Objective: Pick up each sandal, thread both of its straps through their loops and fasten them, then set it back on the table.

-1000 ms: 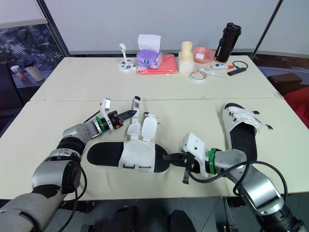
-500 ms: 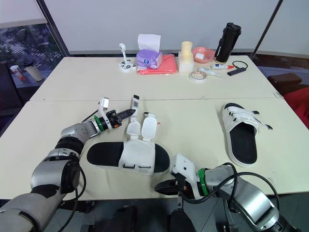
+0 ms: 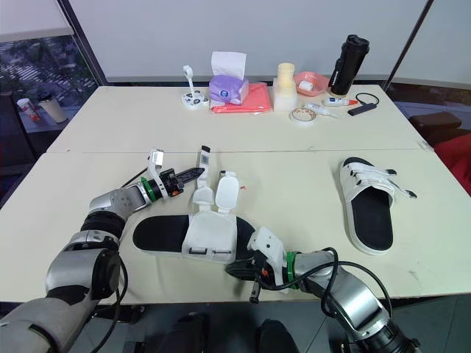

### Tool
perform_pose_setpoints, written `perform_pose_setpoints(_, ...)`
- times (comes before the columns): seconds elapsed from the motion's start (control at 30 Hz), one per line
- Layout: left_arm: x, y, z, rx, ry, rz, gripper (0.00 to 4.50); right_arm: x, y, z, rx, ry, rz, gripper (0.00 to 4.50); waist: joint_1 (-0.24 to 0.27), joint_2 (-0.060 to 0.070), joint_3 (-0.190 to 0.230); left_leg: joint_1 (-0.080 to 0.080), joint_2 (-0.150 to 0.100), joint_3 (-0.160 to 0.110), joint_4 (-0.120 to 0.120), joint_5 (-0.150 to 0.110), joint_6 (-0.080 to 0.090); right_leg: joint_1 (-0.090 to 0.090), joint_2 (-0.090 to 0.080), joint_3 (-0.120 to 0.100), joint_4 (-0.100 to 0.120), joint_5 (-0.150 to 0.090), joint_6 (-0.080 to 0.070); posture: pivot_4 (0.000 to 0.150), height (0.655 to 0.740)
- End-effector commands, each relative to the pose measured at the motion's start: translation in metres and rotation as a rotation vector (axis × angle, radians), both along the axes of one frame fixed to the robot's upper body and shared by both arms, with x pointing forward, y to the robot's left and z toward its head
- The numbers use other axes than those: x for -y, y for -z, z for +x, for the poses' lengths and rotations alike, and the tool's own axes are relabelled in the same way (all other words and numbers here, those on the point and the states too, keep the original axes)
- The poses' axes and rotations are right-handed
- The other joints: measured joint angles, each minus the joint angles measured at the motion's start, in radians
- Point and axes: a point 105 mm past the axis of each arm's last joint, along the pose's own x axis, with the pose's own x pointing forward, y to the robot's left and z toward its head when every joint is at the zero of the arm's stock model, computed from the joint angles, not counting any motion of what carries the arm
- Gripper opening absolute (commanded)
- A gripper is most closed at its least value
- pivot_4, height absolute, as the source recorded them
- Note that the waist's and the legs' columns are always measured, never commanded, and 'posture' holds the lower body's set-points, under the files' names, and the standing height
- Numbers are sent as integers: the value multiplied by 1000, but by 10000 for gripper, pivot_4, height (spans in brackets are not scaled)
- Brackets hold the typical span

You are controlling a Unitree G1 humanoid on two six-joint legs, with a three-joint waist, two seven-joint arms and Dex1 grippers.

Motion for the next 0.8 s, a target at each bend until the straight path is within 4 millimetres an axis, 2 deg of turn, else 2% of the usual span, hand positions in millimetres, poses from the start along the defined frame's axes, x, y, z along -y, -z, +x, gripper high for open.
perform_pose_setpoints(0.03,-5,-16,3,56,-18,-6,296,-4,-12,6,70,7,32,0,0,0,0,0,0,0,0,0,0,0,0,0,0,0,0,1500,7400)
perform_pose_setpoints(0.23,-4,-16,3,62,-19,-9,296,-1,-20,5,54,6,71,0,1,0,0,0,0,0,0,0,0,0,0,0,0,0,0,1500,7400)
perform_pose_setpoints(0.37,-7,-18,2,70,-15,-8,296,29,-52,-4,-9,-35,120,0,3,0,0,0,0,0,0,0,0,0,-1,0,0,0,0,1500,7400)
perform_pose_setpoints(0.47,-9,-20,2,79,-14,-7,296,46,-81,15,75,6,141,0,0,0,0,0,0,0,0,0,0,1,0,0,0,0,0,1500,7400)
perform_pose_setpoints(0.53,-8,-21,2,86,-12,-10,296,52,-90,32,131,41,139,0,-6,0,0,1,0,0,-1,0,0,0,1,0,0,0,0,1500,7400)
perform_pose_setpoints(0.63,-6,-24,3,95,-12,-16,296,54,-80,49,171,45,74,0,-3,0,0,0,1,0,-2,0,0,0,1,0,-1,0,0,1500,7400)
perform_pose_setpoints(0.8,-2,-25,3,110,-6,-26,296,40,-56,55,137,-39,39,0,1,-1,0,-1,0,0,-2,0,0,-1,0,0,-2,0,0,1500,7400)
